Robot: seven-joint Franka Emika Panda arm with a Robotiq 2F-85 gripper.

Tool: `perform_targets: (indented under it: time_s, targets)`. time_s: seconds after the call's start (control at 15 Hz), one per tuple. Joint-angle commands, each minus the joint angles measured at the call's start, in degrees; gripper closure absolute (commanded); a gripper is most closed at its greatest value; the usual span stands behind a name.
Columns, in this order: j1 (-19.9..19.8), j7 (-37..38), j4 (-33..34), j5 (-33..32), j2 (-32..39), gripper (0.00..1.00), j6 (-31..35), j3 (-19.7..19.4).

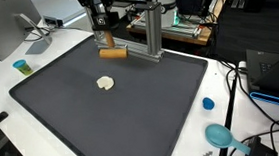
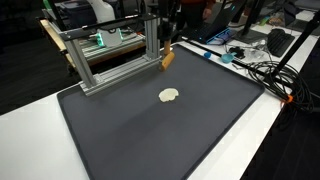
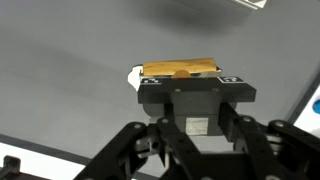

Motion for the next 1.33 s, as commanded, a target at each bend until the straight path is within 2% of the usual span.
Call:
perform_targets:
  time_s: [0.0,0.2,0.27,0.47,0.53,0.87,1.27]
  targets:
    - [2.2,15.6,-1.7,-1.4,-1.4,0.79,0.9,1.3]
    - [3.7,28.0,-1.0,-4.1,1.1,0.79,2.3,1.8]
    - [3.2,21.5,-0.9,-1.6,0.4,0.54,0.6,1.7]
    - [3.8,26.3,-0.9,-2.9,1.7,0.54,1.6,1.8]
    - [3.7,27.2,-0.9,-2.9,3.1,0.79,3.5,1.7]
    - [2.0,23.6,2.1,-2.3,10.3,0.79,9.0,0.1]
    - [-0.9,17.9,8.7,-2.6,18.0,0.79,9.7,-2.5]
